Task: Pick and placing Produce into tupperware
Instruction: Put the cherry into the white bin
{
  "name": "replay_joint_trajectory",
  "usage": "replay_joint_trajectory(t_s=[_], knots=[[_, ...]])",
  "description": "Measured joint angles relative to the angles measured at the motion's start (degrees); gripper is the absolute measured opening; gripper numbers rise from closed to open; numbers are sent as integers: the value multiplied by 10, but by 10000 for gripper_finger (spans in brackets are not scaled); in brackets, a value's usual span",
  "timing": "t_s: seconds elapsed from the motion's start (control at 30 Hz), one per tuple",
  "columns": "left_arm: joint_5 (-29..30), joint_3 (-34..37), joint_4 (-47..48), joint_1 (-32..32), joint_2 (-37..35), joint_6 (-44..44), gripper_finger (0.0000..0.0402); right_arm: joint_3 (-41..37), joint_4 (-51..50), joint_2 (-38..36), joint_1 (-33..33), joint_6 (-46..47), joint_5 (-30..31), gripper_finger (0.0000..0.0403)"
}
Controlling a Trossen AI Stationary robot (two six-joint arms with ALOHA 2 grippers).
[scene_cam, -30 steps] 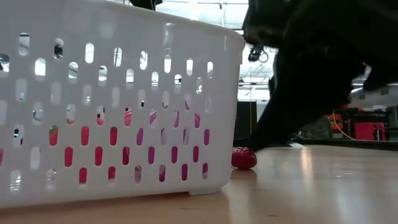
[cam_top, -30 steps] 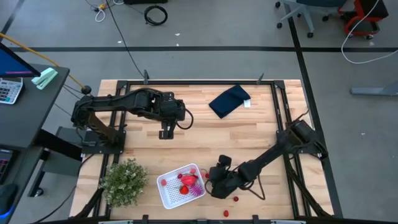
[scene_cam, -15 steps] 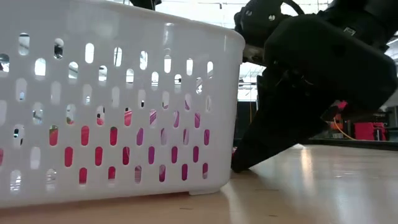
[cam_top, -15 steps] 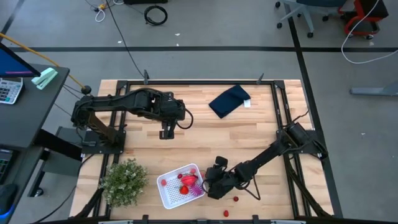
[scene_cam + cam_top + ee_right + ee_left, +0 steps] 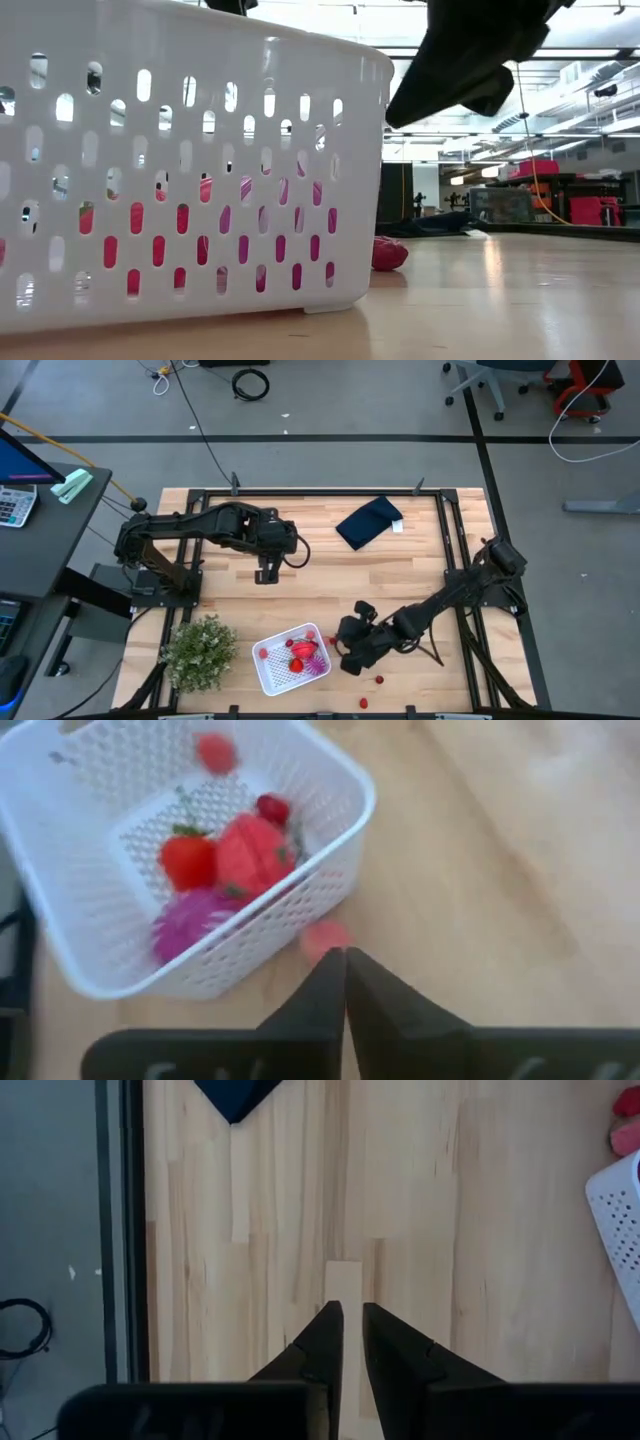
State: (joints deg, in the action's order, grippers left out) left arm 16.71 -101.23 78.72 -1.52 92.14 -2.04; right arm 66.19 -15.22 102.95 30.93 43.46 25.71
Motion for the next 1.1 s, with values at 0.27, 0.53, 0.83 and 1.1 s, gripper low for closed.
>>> replay_joint_trajectory(t_s=[0.27, 0.53, 0.83, 1.1], knots=[[0, 0, 8, -4, 0, 19, 55, 0, -2, 61, -2, 19, -50, 90], [0, 0, 8, -6, 0, 29, 46, 0, 46, 110, -2, -3, -12, 184], [0, 0, 8, -6, 0, 28, 52, 0, 60, 140, -9, -10, 26, 228], [0, 0, 8, -6, 0, 28, 51, 2, 68, 145, -7, 5, 30, 193]])
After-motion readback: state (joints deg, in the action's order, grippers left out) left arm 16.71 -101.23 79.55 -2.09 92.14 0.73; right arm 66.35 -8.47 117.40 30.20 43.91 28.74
